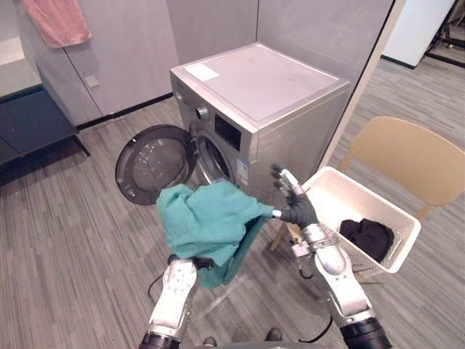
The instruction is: Pick up the laundry basket with both hands and put the clothes into the washing machine.
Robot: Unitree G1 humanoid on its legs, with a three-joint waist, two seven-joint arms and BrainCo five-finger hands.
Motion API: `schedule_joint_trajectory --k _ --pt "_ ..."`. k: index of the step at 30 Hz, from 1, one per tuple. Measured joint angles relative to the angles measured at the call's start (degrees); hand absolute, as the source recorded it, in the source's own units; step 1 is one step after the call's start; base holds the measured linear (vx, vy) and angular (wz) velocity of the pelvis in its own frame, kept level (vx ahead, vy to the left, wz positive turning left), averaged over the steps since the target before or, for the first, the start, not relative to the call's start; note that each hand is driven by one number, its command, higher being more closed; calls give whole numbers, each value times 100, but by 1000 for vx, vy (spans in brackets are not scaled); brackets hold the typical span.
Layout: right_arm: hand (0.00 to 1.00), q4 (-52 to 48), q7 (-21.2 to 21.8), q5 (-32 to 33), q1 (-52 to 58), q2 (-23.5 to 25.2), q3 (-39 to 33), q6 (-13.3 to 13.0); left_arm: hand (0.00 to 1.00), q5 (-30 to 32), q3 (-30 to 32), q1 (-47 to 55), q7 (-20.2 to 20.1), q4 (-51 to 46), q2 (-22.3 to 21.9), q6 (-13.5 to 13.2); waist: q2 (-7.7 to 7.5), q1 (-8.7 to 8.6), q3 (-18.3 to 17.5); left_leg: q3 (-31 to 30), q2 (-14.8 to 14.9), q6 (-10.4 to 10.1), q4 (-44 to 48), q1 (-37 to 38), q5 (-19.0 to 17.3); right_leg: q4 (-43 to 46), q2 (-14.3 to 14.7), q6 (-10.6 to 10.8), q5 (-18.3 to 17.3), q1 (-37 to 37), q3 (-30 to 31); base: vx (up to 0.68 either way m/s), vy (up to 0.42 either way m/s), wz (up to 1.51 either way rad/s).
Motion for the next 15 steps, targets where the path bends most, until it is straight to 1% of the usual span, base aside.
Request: schedule_joint_trajectory --k 2,3,5,7,8,9,10,11,12,13,14,15 --pt "0 207 -2 -43 153 -8 -257 4 100 -9 282 57 1 55 -62 0 26 4 10 -31 5 -4 1 -34 3 17 -3 4 -27 -23 -12 77 13 8" --pt "0 435 -1 -89 219 -7 -429 17 100 -54 443 91 2 85 -87 0 50 0 12 -72 8 -5 5 -76 4 34 -12 33 -57 -45 -56 61 14 15" --pt "0 856 1 -104 331 -6 -688 73 100 -217 601 103 -2 117 -124 4 71 -4 26 -238 -1 -12 18 -219 9 80 -52 22 -115 -98 -223 33 11 40" --pt "0 1470 3 -93 368 -6 -936 153 100 -281 697 97 -15 185 -153 3 83 3 52 -446 -7 -44 39 -388 72 321 -144 30 -293 -205 -509 27 8 78" --pt "0 1941 2 -83 354 -6 -1058 192 100 -384 749 85 -18 219 -170 6 72 3 95 -557 -25 -12 110 -545 122 550 -278 2 -446 -309 -751 27 5 115" --pt "0 2428 1 -79 314 -7 -1173 240 100 -435 781 85 -20 222 -182 11 31 -3 144 -415 -83 181 176 -779 254 767 -462 -1 -576 -442 -1014 15 4 113" --pt "0 2647 0 -76 303 -13 -1191 261 100 -466 778 83 -27 222 -186 14 16 -20 167 -122 -107 297 183 -857 268 855 -563 -10 -621 -508 -1139 16 67 110" --pt "0 3086 -8 -78 271 -49 -1192 291 100 -506 788 98 -85 223 -205 18 43 -6 204 728 -83 426 245 -928 235 1103 -686 15 -759 -628 -1323 42 108 81" --pt "0 3476 -23 -78 212 -38 -1195 347 100 -507 794 103 -133 262 -198 18 25 30 253 819 -87 385 249 -961 270 1339 -779 42 -883 -677 -1375 40 105 64" --pt "0 3822 -4 -93 160 12 -1178 412 100 -552 802 104 -150 374 -176 22 -9 92 284 771 -119 381 264 -950 272 1484 -854 29 -940 -687 -1375 38 52 41" --pt "0 4203 -6 -103 103 52 -1181 480 100 -626 798 148 -225 488 -185 63 -22 118 291 763 -175 381 265 -944 270 1580 -931 104 -999 -673 -1360 36 24 32" --pt "0 4486 -10 -105 47 69 -1199 506 100 -638 802 202 -261 544 -189 77 -28 132 296 762 -200 379 266 -947 263 1635 -988 128 -1018 -671 -1361 69 50 33"
